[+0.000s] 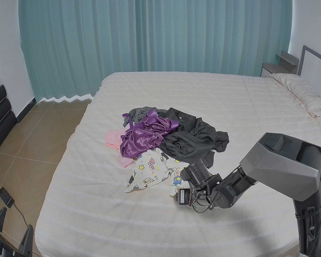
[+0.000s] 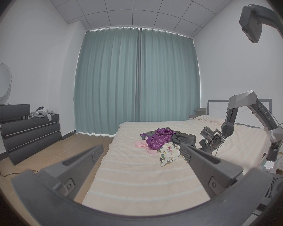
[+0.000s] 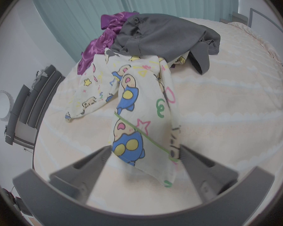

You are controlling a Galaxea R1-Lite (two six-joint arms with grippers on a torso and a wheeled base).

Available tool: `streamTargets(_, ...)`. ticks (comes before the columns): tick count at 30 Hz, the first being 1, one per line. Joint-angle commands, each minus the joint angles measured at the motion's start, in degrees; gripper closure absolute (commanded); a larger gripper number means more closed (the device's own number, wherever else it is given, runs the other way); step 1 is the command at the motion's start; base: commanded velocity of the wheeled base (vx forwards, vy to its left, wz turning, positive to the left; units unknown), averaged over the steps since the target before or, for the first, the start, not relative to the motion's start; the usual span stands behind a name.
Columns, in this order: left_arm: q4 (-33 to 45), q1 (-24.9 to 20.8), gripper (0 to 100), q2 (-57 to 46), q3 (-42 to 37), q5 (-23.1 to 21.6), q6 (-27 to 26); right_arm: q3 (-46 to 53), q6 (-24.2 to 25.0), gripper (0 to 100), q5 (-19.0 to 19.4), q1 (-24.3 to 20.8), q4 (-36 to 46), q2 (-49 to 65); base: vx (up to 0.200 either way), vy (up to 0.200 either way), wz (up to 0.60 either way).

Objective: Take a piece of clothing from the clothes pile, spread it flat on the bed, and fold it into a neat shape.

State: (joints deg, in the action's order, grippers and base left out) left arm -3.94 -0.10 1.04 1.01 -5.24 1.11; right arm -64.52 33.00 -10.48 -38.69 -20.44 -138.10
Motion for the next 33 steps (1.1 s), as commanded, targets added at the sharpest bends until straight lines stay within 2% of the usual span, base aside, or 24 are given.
streamTargets(1,0.0,0.0,0,-0.8,-1.0,0.1,0.0,-2.4,-0.5,100,-0.1,-0.8,3.3,0.1,0.000,0.000,0.00)
streamTargets(4,0.0,0.0,0,-0.8,-1.0,0.1,0.3,-3.8,-0.6,100,-0.4,-0.9,6.1,0.0,0.000,0.000,0.00)
streamTargets(13,0.0,0.0,0,-0.8,-1.0,0.1,0.1,-1.4,0.5,100,-0.5,-1.0,4.9,0.8,0.000,0.000,0.00)
streamTargets(16,0.0,0.0,0,-0.8,-1.0,0.1,0.1,4.1,1.4,100,1.0,-0.5,-0.8,4.8,0.000,0.000,0.00)
streamTargets(20,0.0,0.0,0,-0.8,-1.0,0.1,0.1,12.1,0.8,100,5.3,0.4,-7.6,10.3,0.000,0.000,0.00)
streamTargets(22,0.0,0.0,0,-0.8,-1.0,0.1,0.0,20.6,0.1,100,9.3,0.6,-11.9,15.8,0.000,0.000,0.00)
streamTargets(25,0.0,0.0,0,-0.8,-1.0,0.0,-0.6,29.8,-1.0,100,11.9,0.5,-18.7,21.7,0.000,0.000,0.00)
streamTargets(27,0.0,0.0,0,-0.8,-1.0,0.1,-1.5,33.3,-1.1,100,12.5,0.5,-22.2,23.5,0.000,0.000,0.00)
streamTargets(29,0.0,0.0,0,-0.8,-1.0,0.1,-4.4,39.7,-2.2,100,13.2,0.5,-29.0,26.9,0.000,0.000,0.00)
streamTargets(32,0.0,0.0,0,-0.8,-1.0,0.3,-6.8,43.3,-3.0,100,13.4,0.5,-33.1,28.9,0.000,0.000,0.00)
streamTargets(33,0.0,0.0,0,-0.8,-1.0,0.1,-7.8,47.5,-3.9,100,14.0,0.3,-37.7,31.7,0.000,0.000,0.00)
